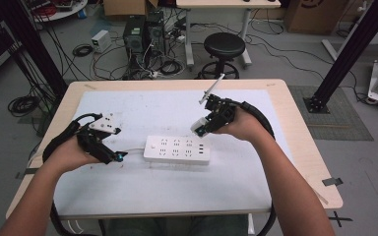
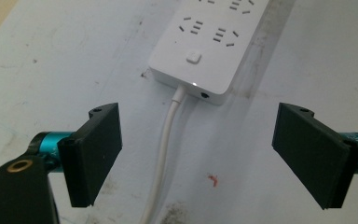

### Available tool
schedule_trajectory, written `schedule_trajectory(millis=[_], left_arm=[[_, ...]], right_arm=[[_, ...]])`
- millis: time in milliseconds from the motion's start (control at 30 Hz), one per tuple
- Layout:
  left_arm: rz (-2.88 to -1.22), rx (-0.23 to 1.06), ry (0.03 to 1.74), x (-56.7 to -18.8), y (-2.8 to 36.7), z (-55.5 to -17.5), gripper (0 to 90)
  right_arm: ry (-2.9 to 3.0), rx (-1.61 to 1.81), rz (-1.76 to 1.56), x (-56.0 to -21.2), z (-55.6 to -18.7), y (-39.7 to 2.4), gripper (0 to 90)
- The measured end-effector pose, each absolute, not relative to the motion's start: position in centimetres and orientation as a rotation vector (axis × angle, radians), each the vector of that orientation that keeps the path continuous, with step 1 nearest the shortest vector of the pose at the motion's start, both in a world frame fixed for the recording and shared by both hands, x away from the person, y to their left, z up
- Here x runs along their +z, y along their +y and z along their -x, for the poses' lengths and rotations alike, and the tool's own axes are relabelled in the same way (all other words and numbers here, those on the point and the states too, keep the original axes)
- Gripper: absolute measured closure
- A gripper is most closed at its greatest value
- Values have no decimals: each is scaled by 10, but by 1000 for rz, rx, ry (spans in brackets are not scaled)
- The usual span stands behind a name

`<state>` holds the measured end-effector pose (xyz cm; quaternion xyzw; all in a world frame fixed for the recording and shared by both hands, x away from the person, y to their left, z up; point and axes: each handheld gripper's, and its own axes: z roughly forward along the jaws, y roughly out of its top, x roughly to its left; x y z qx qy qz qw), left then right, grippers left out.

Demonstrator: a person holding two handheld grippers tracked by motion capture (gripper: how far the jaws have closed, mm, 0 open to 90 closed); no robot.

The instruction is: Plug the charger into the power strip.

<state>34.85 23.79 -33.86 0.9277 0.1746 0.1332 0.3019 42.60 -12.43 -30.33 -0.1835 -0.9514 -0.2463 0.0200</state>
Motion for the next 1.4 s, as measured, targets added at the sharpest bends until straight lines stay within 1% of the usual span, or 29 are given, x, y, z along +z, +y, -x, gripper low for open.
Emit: schedule_trajectory(millis=[33, 100, 300, 367, 400, 633, 667, 967, 1167, 1400], left_arm=[[-2481, 347, 452, -340, 237, -348, 158], [-2470, 347, 459, -341, 236, -348, 158], [-2473, 351, 458, -342, 235, -348, 158], [-2474, 359, 461, -343, 235, -348, 158], [-2475, 354, 457, -344, 235, -348, 158], [-2465, 351, 462, -348, 235, -347, 158], [-2465, 353, 459, -349, 235, -346, 158], [-2447, 345, 456, -351, 237, -344, 158], [-2444, 349, 447, -350, 238, -343, 158], [-2447, 346, 437, -351, 234, -343, 158]], right_arm=[[-2952, -764, 569, -303, -426, -124, 630], [-2958, -687, 496, -311, -433, -112, 631], [-2985, -627, 416, -316, -437, -105, 630], [-3012, -564, 379, -320, -438, -99, 631], [-3041, -492, 314, -328, -441, -88, 631], [-3065, -408, 259, -334, -443, -79, 631], [-3082, -338, 200, -341, -446, -70, 631], [-3111, -178, 146, -350, -450, -54, 631], [-3117, -130, 148, -355, -450, -51, 631], [-3171, -67, 76, -356, -442, -41, 633]])
